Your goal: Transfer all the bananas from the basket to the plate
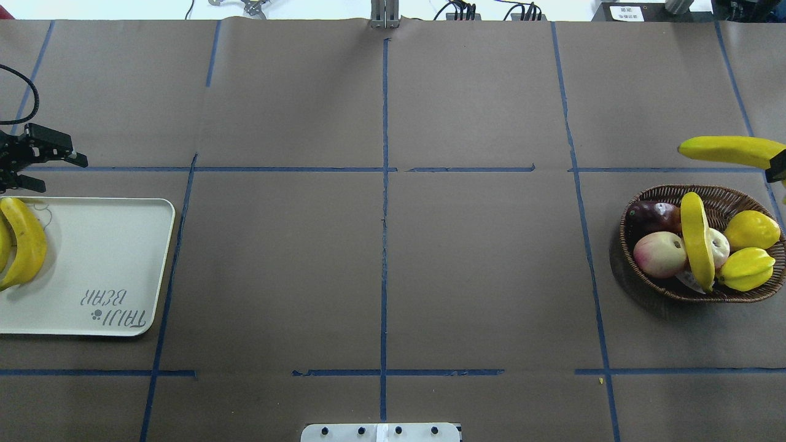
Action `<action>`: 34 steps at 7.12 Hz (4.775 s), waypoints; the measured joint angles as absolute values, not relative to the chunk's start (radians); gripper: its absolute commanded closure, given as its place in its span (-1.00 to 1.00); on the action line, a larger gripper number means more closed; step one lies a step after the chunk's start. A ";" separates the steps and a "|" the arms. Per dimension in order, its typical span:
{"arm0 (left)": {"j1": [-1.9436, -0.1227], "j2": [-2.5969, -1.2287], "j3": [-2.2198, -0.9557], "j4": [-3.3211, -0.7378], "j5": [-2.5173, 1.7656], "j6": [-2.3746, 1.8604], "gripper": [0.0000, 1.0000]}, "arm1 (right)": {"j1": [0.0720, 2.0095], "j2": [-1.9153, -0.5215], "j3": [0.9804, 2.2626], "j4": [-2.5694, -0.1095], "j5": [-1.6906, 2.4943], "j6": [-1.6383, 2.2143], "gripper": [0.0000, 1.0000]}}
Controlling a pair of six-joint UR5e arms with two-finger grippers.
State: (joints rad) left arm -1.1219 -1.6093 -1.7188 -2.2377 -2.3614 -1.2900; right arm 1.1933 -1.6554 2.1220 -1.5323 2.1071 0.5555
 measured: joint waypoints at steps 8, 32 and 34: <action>-0.936 -2.014 -1.732 -2.095 -2.355 -1.966 -1.00 | 0.805 -1.297 2.012 -1.258 2.000 0.885 1.00; -0.719 -2.335 -1.632 -1.965 -2.171 -2.399 1.00 | 0.468 -1.066 2.002 -1.197 1.579 1.180 -0.99; -0.719 -2.333 -1.635 -1.964 -2.171 -2.397 1.00 | 0.467 -1.066 2.009 -1.198 1.578 1.180 -0.99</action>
